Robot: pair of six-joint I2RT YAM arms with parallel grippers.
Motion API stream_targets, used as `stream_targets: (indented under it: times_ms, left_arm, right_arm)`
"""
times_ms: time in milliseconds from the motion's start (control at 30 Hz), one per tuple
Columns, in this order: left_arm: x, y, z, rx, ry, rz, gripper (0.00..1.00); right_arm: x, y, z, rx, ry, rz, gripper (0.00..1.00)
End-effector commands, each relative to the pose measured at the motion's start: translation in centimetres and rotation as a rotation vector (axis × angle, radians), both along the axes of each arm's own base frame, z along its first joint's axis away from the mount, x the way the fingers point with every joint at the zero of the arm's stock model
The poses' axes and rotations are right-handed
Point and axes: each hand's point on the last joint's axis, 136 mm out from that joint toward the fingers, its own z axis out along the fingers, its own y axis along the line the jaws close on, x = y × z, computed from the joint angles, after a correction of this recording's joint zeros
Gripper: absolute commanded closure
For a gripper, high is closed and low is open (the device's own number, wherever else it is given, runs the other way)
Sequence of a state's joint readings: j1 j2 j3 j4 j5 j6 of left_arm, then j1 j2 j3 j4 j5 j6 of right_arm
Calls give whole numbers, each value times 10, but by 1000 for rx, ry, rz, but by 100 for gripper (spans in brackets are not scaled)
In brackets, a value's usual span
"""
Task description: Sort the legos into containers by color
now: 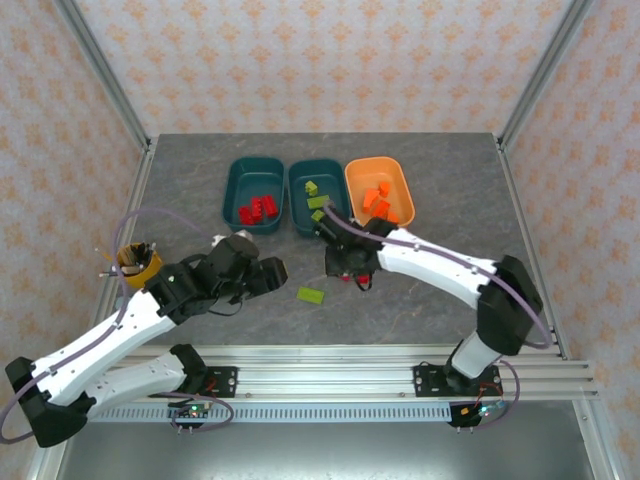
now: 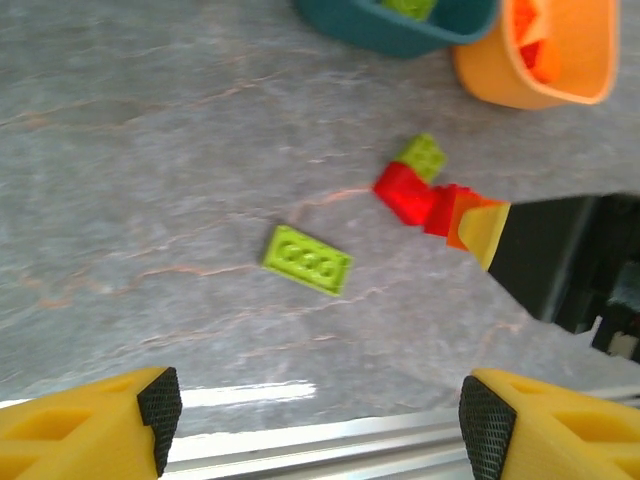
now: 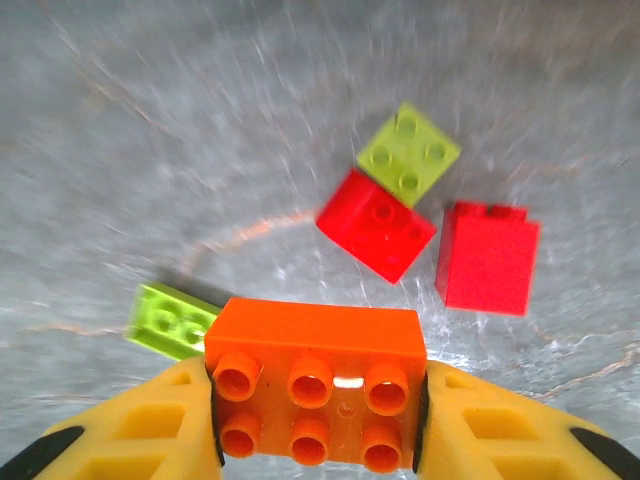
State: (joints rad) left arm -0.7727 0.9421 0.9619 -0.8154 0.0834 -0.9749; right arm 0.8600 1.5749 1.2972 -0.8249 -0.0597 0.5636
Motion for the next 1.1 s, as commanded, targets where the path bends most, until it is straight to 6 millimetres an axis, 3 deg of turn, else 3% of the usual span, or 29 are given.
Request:
stream_targets:
  times_ms: [0, 133, 233, 400, 567, 800, 933, 1067]
  left_arm:
    - [18, -32, 38, -78, -86, -79, 23]
    - [44, -48, 66, -60, -141, -76, 19]
    - [68, -63, 80, -36, -158, -88, 17]
    - [112, -79, 81, -26, -144, -81, 17]
    - [157, -84, 72, -12, -130, -56, 17]
    - [182, -98, 53, 41, -93, -82, 17]
    - [180, -95, 45, 53, -77, -68, 17]
    - [170, -92, 38, 59, -54, -75, 17]
  right_arm:
    - [29, -31, 33, -7, -63, -95, 66]
    - [83, -45, 51, 57, -91, -177, 66]
    - [127, -52, 51, 78, -92, -226, 66]
    - [196, -67, 35, 72, -83, -295, 67]
    - [253, -83, 3, 60, -61, -343, 67]
    - [298, -84, -37, 74, -42, -334, 68]
    - [303, -84, -25, 79, -76, -328, 68]
    - [290, -90, 6, 90, -125, -333, 67]
